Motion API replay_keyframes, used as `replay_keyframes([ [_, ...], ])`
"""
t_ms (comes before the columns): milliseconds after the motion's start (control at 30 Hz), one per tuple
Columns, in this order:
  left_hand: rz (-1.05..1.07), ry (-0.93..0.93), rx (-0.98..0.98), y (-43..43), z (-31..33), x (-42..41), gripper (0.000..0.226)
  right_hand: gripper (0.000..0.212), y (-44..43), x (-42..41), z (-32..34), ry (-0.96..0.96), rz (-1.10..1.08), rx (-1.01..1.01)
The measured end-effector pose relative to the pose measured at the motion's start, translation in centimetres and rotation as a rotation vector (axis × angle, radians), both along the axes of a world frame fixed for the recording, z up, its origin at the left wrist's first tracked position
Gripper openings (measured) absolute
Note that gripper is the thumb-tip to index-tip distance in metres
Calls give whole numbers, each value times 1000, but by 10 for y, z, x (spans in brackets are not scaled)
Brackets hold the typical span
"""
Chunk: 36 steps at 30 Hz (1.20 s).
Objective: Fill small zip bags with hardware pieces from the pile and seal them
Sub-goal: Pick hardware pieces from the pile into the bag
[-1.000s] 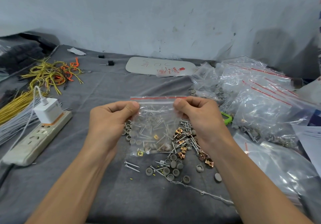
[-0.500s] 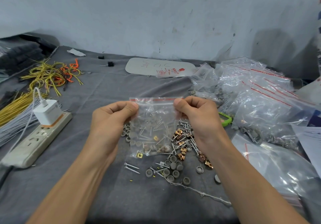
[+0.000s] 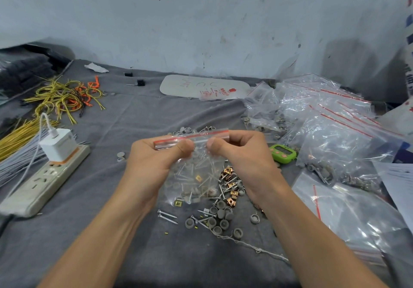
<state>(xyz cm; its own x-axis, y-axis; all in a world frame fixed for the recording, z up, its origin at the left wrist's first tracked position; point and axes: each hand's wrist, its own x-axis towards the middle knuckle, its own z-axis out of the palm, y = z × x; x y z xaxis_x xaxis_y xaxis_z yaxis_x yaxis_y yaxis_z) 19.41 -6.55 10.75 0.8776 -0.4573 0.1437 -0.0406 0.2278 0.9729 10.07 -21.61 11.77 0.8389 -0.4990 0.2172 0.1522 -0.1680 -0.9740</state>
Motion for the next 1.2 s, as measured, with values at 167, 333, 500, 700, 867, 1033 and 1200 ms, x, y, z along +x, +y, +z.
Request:
replay_keyframes([
  [167,38,28,3,-1,-1,1,10,3,5,1,2,-29,-4,17],
  [333,46,20,-7,-2,-2,-1,4,9,7,2,2,-21,-17,38],
  [500,21,26,-53,-2,-1,-3,14,8,9,3,3,-36,-15,89],
  [700,0,1,-51,-5,-4,-6,42,12,12,3,3,-57,11,24],
  [867,17,17,-44,-8,-3,-9,12,21,13,3,4,-52,3,18],
  [1033,42,9,-44,-8,-2,-9,10,14,14,3,2,-52,10,7],
  [1200,-41,-25,-16,-5,0,-11,24,10,11,1,2,-62,39,18],
])
